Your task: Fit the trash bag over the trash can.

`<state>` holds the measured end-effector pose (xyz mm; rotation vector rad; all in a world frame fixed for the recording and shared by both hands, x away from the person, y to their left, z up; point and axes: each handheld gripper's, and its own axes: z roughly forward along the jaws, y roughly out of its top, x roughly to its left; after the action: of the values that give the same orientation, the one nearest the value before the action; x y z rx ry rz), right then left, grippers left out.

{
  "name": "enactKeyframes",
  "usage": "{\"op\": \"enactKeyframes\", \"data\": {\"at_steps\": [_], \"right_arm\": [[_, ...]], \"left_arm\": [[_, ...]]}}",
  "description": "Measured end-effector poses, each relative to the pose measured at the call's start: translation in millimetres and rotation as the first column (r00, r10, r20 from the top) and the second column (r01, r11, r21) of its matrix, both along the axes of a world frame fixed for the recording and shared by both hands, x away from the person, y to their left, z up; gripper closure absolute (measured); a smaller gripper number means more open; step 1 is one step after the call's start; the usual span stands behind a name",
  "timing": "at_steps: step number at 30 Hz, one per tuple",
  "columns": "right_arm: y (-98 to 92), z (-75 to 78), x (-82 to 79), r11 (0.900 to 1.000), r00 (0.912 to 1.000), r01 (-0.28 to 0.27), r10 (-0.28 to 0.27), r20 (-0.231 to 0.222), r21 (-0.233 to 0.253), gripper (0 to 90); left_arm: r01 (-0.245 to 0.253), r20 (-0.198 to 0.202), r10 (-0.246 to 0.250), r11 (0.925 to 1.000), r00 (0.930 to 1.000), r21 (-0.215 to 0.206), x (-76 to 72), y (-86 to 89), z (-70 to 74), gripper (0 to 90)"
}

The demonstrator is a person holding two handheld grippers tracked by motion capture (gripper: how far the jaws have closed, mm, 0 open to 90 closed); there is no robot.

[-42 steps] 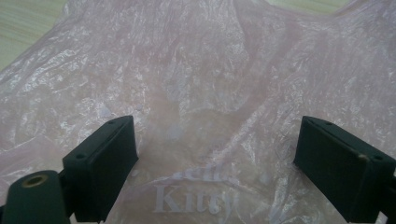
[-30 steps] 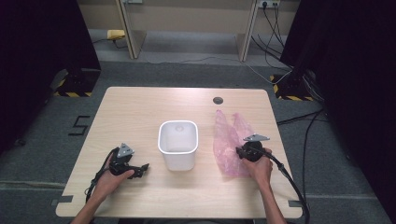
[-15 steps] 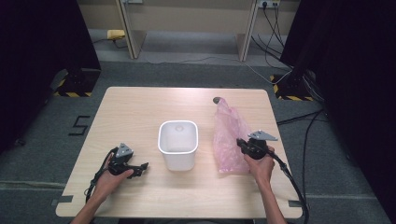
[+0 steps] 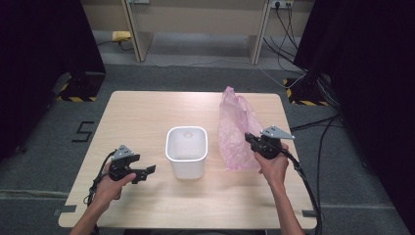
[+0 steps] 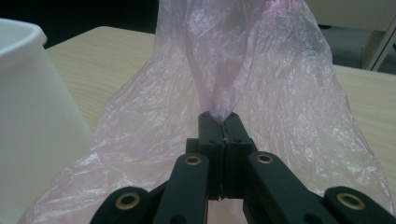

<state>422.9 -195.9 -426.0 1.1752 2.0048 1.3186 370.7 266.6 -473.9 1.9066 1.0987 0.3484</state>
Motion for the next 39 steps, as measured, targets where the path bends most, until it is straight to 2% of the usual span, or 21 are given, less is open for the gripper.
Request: {"op": "enactKeyframes", "data": {"at_steps": [4, 8, 11, 18, 21, 24, 28, 33, 36, 39], "right_arm": [[6.3, 13.2, 5.1, 1.0, 0.9997, -0.02, 0.02, 0.012, -0.008, 89.5], [14.1, 28.3, 11.9, 0.999, 0.9988, -0.036, 0.036, 0.032, -0.009, 89.5], [21.5, 39.5, 15.6, 0.998, 0.9973, -0.053, 0.054, 0.049, -0.016, 89.5], [43.5, 62.8, 22.7, 0.996, 0.9918, -0.09, 0.092, 0.089, -0.024, 89.4], [52.0, 71.6, 25.4, 0.995, 0.9889, -0.101, 0.102, 0.107, -0.023, 89.4], [63.7, 80.4, 26.5, 0.993, 0.9843, -0.108, 0.112, 0.136, -0.04, 89.4], [75.6, 95.4, 28.2, 0.99, 0.9775, -0.121, 0.131, 0.166, -0.066, 89.4], [80.4, 111.5, 29.7, 0.992, 0.9715, -0.111, 0.12, 0.204, -0.057, 89.4], [88.7, 117.4, 29.3, 0.991, 0.9662, -0.126, 0.131, 0.222, -0.036, 89.4], [105.3, 115.0, 26.2, 0.988, 0.9585, -0.144, 0.151, 0.242, -0.047, 89.4]], "left_arm": [[0.031, 0.002, -0.031, 0.9995, 0.9995, 0.005, 0.5, -3.8, 16.6, 16.0], [0.04, 0.014, -0.041, 0.9991, 0.9991, 0.011, 2.0, -6.3, 32.4, 16.0], [0.04, 0.025, -0.04, 0.9992, 0.9989, -0.007, 5.3, -6.5, 43.7, 16.0], [0.055, 0.064, -0.054, 0.9985, 0.9965, -0.01, 12.2, -14.1, 67.1, 16.0], [0.071, 0.071, -0.068, 0.997, 0.9951, -0.031, 14.8, -18.3, 76.1, 16.5], [0.096, 0.068, -0.092, 0.9932, 0.9934, -0.065, 16.7, -21.9, 81.5, 18.5], [0.102, 0.092, -0.096, 0.9928, 0.9912, -0.063, 15.7, -24.2, 87.6, 20.2], [0.117, 0.097, -0.111, 0.9908, 0.9892, -0.068, 16.3, -26.6, 90.2, 21.0], [0.115, 0.093, -0.107, 0.99, 0.9899, -0.082, 18.0, -28.8, 91.7, 21.1], [0.123, 0.091, -0.115, 0.9885, 0.9892, -0.088, 18.3, -32.4, 92.3, 21.4]]}}
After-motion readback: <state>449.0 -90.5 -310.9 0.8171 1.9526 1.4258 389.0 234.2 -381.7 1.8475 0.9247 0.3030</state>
